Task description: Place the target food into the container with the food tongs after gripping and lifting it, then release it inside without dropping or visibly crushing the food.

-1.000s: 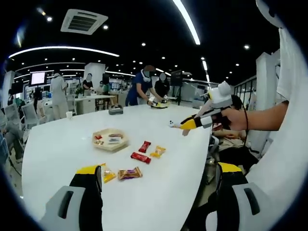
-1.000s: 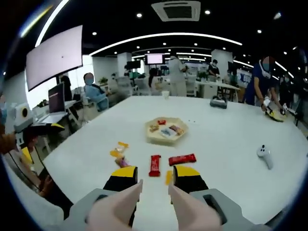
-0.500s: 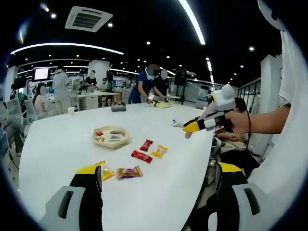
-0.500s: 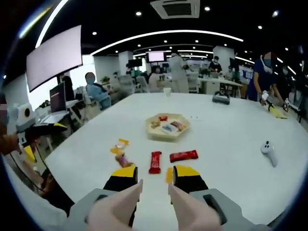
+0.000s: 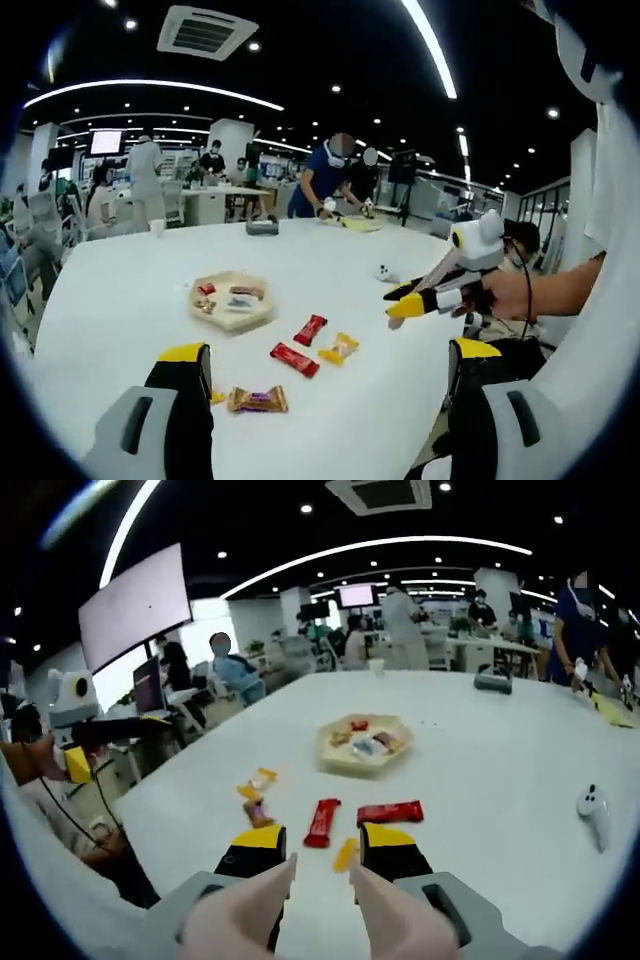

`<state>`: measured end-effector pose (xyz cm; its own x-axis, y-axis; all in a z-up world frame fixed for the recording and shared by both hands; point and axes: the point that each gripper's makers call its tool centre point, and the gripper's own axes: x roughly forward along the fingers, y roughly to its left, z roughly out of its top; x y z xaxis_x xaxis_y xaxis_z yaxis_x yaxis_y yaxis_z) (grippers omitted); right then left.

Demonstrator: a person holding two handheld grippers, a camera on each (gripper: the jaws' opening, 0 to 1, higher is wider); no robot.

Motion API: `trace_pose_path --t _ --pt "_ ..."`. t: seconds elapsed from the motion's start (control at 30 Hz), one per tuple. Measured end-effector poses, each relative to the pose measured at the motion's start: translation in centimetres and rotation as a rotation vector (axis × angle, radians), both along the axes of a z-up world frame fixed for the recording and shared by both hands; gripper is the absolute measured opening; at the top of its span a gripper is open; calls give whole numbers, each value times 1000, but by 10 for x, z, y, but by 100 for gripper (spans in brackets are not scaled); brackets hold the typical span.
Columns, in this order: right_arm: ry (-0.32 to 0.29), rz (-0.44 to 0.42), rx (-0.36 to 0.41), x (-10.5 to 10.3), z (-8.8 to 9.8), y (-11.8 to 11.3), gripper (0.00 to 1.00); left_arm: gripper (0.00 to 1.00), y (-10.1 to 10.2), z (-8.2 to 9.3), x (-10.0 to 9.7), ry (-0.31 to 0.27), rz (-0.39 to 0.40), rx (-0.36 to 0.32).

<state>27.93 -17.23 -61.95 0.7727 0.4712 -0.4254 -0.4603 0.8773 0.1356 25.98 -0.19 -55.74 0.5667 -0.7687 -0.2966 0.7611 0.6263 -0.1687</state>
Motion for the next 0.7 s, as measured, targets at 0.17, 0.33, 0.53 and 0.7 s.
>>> trace_pose_path --t 0.17,0.33,0.53,0.7 --pt "1 82 33 5 1 -4 29 99 -15 -2 1 26 70 31" --pt "-17 105 7 8 7 -17 29 99 -28 -3 -1 17 63 36" --pt "-20 83 25 11 8 -29 29 99 -31 -3 7 14 85 24" --pt "-9 127 1 11 1 -23 29 99 -27 -1 8 0 116 12"
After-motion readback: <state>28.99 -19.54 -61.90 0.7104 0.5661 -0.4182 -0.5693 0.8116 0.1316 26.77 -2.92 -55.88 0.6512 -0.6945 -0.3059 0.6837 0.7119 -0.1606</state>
